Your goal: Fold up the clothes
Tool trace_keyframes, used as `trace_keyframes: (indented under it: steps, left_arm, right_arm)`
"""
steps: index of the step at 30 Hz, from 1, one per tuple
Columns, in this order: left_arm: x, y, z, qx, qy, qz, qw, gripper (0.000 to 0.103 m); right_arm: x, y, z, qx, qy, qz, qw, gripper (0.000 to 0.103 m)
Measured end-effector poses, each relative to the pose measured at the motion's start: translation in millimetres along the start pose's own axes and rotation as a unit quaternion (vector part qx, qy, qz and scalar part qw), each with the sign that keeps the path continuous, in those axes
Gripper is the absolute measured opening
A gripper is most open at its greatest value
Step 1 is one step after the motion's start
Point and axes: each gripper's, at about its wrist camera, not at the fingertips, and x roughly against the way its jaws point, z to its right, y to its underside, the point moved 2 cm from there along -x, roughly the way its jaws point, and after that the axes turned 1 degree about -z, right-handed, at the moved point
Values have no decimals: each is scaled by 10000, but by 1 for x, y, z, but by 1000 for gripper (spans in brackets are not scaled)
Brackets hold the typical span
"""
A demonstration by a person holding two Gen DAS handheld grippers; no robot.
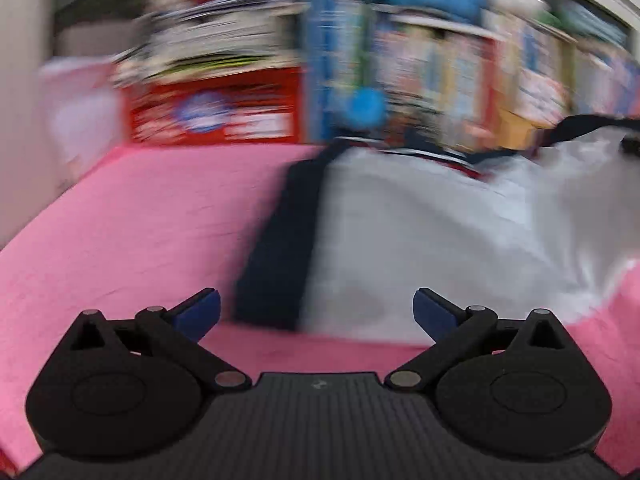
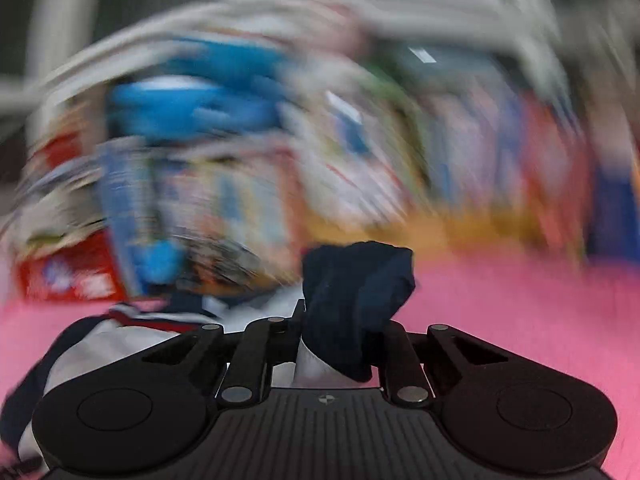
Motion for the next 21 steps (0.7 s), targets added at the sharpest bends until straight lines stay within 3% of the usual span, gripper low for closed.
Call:
trace_keyframes:
  steps: [2,4,7,9,11,17,21]
  left_arm:
    - [4,2,-37,340,-281,-132,9989,103]
    - [12,5,-68,633,-412,-162,9970,103]
    - [25,11,-100,912,-398,-93,9950,103]
    - [31,16,-111,988,-385,-63,9943,103]
    - [31,21,-119,1087,-388,-95,9933,103]
    - [23,30,-130,1292,-347,-264,9907,103]
    - [26,27,-131,1375,-288,-183,9899,103]
  right_arm:
    - [8,-12,-64,1007,-313,372,9937,17]
    - [12,-9,-126,1848,-744,535,9785,17]
    - [15,20,-202,2893,-1362,529,9460,15]
    - [14,41,-233,3153,-1671,286,9337,15]
    - [11,60,-251,3287,-1799,55,9271,15]
    - [13,81,-266,3694,-1659,68,9143,15]
    - [11,97,-276,4152,-1690,1,8939,19]
